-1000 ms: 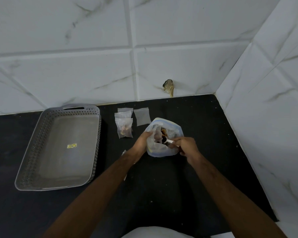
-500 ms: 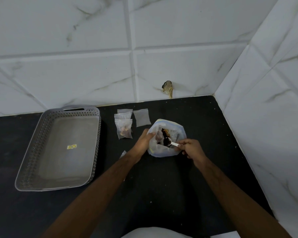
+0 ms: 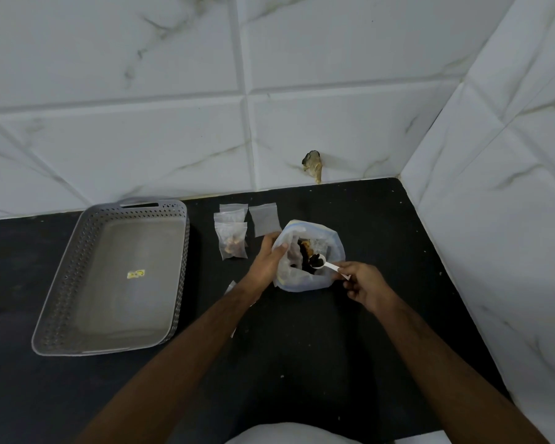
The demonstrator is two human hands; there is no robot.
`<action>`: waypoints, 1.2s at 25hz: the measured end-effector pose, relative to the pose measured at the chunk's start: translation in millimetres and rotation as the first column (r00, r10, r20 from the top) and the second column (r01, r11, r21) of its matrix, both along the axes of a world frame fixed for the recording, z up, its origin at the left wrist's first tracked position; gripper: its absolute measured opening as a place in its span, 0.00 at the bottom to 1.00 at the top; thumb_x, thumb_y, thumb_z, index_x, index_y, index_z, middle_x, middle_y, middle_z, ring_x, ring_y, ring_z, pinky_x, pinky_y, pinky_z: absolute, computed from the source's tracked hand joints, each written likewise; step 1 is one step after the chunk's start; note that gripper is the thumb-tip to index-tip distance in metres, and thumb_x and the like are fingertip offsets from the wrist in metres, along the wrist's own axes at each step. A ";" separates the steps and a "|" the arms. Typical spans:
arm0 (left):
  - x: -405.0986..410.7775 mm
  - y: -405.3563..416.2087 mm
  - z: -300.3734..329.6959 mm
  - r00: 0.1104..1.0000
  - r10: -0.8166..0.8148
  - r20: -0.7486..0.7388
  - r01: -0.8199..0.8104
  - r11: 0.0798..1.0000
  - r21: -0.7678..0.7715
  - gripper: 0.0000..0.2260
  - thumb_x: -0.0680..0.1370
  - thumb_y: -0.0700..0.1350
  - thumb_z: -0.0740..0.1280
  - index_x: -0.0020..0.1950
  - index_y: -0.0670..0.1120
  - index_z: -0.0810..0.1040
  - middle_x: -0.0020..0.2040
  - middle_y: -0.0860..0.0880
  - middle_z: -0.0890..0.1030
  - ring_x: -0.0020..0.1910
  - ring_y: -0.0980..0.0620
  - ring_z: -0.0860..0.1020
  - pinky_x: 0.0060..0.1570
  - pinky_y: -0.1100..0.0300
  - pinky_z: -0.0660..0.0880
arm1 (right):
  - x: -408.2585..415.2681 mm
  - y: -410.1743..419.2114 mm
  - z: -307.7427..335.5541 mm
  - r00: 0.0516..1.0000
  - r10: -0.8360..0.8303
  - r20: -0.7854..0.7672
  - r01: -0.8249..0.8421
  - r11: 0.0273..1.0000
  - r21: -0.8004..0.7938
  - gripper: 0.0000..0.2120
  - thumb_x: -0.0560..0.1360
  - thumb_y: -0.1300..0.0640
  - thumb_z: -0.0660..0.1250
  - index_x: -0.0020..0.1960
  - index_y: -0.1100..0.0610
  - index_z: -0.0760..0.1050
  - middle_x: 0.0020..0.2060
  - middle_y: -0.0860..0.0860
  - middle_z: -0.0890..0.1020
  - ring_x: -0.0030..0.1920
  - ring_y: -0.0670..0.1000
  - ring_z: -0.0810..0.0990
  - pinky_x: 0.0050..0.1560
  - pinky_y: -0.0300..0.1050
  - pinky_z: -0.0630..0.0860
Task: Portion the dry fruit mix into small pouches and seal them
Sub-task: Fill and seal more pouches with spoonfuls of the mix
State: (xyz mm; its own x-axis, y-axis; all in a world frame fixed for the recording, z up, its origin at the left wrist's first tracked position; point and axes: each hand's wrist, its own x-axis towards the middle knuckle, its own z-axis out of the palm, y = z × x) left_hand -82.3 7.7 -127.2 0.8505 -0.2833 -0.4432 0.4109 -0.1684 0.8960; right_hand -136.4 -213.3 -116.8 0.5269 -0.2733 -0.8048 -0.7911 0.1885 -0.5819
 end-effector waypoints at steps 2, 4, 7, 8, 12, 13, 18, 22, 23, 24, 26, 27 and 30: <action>2.4 1.1 5.4 0.998 -0.025 0.058 0.023 0.999 0.032 0.19 0.84 0.47 0.64 0.74 0.53 0.64 0.64 0.53 0.75 0.59 0.60 0.77 0.58 0.58 0.78 | -0.7 -2.2 2.3 1.000 -0.005 0.020 0.004 1.000 0.029 0.11 0.77 0.62 0.65 0.55 0.54 0.83 0.42 0.53 0.86 0.36 0.47 0.73 0.36 0.42 0.68; 3.3 4.5 10.4 0.992 -0.057 0.109 0.050 0.997 0.064 0.23 0.82 0.44 0.67 0.75 0.50 0.62 0.68 0.51 0.73 0.62 0.58 0.76 0.62 0.57 0.77 | -2.1 -3.4 5.0 0.999 0.000 0.055 -0.003 0.999 0.054 0.11 0.77 0.62 0.66 0.55 0.55 0.83 0.42 0.53 0.85 0.37 0.47 0.74 0.36 0.42 0.69; -5.2 20.7 21.1 0.967 -0.107 0.230 0.073 0.986 0.151 0.26 0.81 0.42 0.68 0.76 0.48 0.62 0.69 0.53 0.70 0.67 0.58 0.71 0.61 0.66 0.74 | -5.5 -1.7 9.9 0.995 0.030 0.098 -0.037 0.997 0.072 0.11 0.77 0.63 0.66 0.56 0.55 0.83 0.43 0.54 0.85 0.37 0.47 0.74 0.38 0.42 0.70; -11.9 30.3 24.2 0.943 -0.132 0.307 0.076 0.979 0.189 0.26 0.81 0.42 0.69 0.76 0.48 0.63 0.70 0.53 0.70 0.68 0.58 0.70 0.63 0.66 0.72 | -6.7 -0.9 11.8 0.993 0.045 0.110 -0.053 0.996 0.073 0.11 0.77 0.63 0.66 0.56 0.55 0.84 0.43 0.54 0.85 0.36 0.47 0.74 0.37 0.42 0.69; -51.2 80.0 15.7 0.822 -0.304 0.481 0.034 0.870 0.492 0.30 0.76 0.45 0.74 0.75 0.51 0.66 0.73 0.54 0.68 0.74 0.56 0.65 0.73 0.55 0.65 | -11.9 2.4 17.7 0.988 0.082 0.133 -0.092 0.993 0.073 0.10 0.78 0.63 0.65 0.55 0.56 0.83 0.40 0.52 0.85 0.34 0.46 0.73 0.35 0.40 0.67; -62.3 89.6 11.5 0.840 -0.302 0.451 0.006 0.836 0.548 0.32 0.75 0.47 0.75 0.76 0.51 0.65 0.74 0.53 0.67 0.74 0.56 0.64 0.73 0.55 0.64 | -13.2 3.2 18.0 0.987 0.087 0.135 -0.098 0.992 0.076 0.10 0.78 0.63 0.66 0.55 0.57 0.83 0.39 0.52 0.85 0.34 0.46 0.73 0.35 0.40 0.67; -83.7 104.6 -18.0 0.958 -0.213 0.193 -0.016 0.630 0.776 0.45 0.69 0.62 0.77 0.79 0.50 0.59 0.75 0.48 0.66 0.74 0.46 0.65 0.72 0.46 0.64 | -16.2 14.6 20.0 0.986 0.099 0.134 -0.112 0.989 0.097 0.11 0.78 0.63 0.66 0.55 0.56 0.83 0.39 0.52 0.85 0.33 0.46 0.74 0.35 0.40 0.68; -85.5 101.3 -35.6 0.941 -0.288 0.180 -0.028 0.461 0.887 0.36 0.72 0.63 0.73 0.74 0.49 0.65 0.69 0.47 0.70 0.69 0.46 0.69 0.68 0.46 0.67 | -17.7 26.6 22.8 0.981 0.117 0.154 -0.136 0.984 0.117 0.11 0.78 0.64 0.66 0.57 0.57 0.83 0.38 0.52 0.85 0.33 0.46 0.74 0.35 0.40 0.68; -86.3 100.5 -38.3 0.929 -0.313 0.198 -0.047 0.430 0.902 0.32 0.74 0.62 0.71 0.72 0.48 0.67 0.67 0.47 0.72 0.67 0.45 0.71 0.66 0.46 0.68 | -18.2 27.7 22.8 0.981 0.118 0.155 -0.138 0.983 0.121 0.12 0.78 0.63 0.66 0.57 0.57 0.83 0.38 0.52 0.85 0.33 0.46 0.74 0.36 0.40 0.68; -87.2 100.8 -39.9 0.919 -0.329 0.216 -0.063 0.418 0.906 0.28 0.75 0.61 0.69 0.70 0.48 0.69 0.66 0.47 0.73 0.65 0.46 0.72 0.64 0.46 0.68 | -18.8 28.8 23.3 0.981 0.117 0.155 -0.138 0.982 0.127 0.12 0.78 0.63 0.66 0.57 0.57 0.83 0.38 0.52 0.85 0.33 0.46 0.74 0.36 0.40 0.68; -89.8 103.0 -41.2 0.905 -0.323 0.278 -0.093 0.487 0.869 0.22 0.78 0.57 0.68 0.66 0.48 0.70 0.63 0.48 0.74 0.62 0.47 0.73 0.61 0.47 0.68 | -19.9 30.1 25.1 0.983 0.111 0.149 -0.132 0.982 0.132 0.12 0.78 0.63 0.66 0.57 0.57 0.83 0.38 0.52 0.85 0.33 0.46 0.74 0.36 0.40 0.68; -91.7 104.7 -41.2 0.898 -0.302 0.319 -0.102 0.563 0.820 0.19 0.78 0.54 0.68 0.65 0.48 0.70 0.63 0.49 0.74 0.61 0.48 0.74 0.60 0.48 0.68 | -20.6 30.8 27.1 0.982 0.111 0.151 -0.131 0.982 0.132 0.12 0.78 0.63 0.65 0.57 0.57 0.83 0.38 0.52 0.85 0.33 0.46 0.74 0.36 0.40 0.68; -100.0 108.4 -36.3 0.873 -0.240 0.425 -0.081 0.787 0.611 0.16 0.78 0.46 0.70 0.64 0.51 0.69 0.61 0.56 0.74 0.59 0.56 0.76 0.58 0.52 0.71 | -23.8 37.6 36.4 0.975 0.135 0.178 -0.160 0.977 0.140 0.11 0.78 0.63 0.65 0.57 0.57 0.83 0.39 0.53 0.85 0.34 0.46 0.74 0.37 0.40 0.68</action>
State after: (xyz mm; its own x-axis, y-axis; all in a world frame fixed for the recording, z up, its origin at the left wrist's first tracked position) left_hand -182.4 116.1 -163.5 0.9785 -0.1758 -0.1077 -0.0593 -0.7402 0.6698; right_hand -160.2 -175.7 -80.3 0.6819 -0.0633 -0.7287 -0.7115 0.1738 -0.6809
